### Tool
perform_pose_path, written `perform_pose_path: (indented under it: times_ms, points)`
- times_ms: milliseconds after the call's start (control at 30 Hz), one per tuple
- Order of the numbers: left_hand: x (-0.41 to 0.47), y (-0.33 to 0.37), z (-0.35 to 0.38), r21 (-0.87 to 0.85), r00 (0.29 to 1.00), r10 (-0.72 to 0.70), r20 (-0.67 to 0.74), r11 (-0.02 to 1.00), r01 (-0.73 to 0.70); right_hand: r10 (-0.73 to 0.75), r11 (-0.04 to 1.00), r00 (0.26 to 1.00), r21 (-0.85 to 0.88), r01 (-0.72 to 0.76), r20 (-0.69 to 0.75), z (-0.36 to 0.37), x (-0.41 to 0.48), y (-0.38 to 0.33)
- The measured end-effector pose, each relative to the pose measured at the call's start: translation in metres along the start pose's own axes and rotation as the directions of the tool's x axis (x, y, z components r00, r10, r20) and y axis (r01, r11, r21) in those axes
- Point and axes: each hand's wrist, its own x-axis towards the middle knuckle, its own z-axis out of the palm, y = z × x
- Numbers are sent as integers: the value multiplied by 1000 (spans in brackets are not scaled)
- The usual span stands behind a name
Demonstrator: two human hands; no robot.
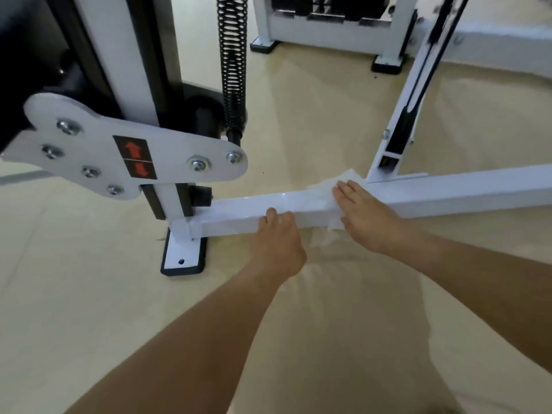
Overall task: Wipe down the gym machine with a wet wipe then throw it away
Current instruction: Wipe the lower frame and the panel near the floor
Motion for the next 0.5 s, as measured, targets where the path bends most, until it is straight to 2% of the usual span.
perform_pose_path:
  times_ms: [100,200,267,367,500]
  points:
    - [-2,-13,2,92,996,84,0,992,-84,-25,998,999,-56,24,-28,4,6,-19]
    - [-2,-29,13,200,987,158,-32,969,-148,-178,982,983,-67,176,-39,12,20,-63]
    - [-8,-39,19,138,988,145,-60,981,-135,-248,968,967,-46,246,-55,16,34,-88]
    - [-26,-60,20,-48,997,-11,-80,999,7,-341,938,940,-72,340,-8,18,52,-122]
    - [-34,-84,21,-141,983,-94,-158,987,72,-567,811,824,-170,560,8,19,71,-151]
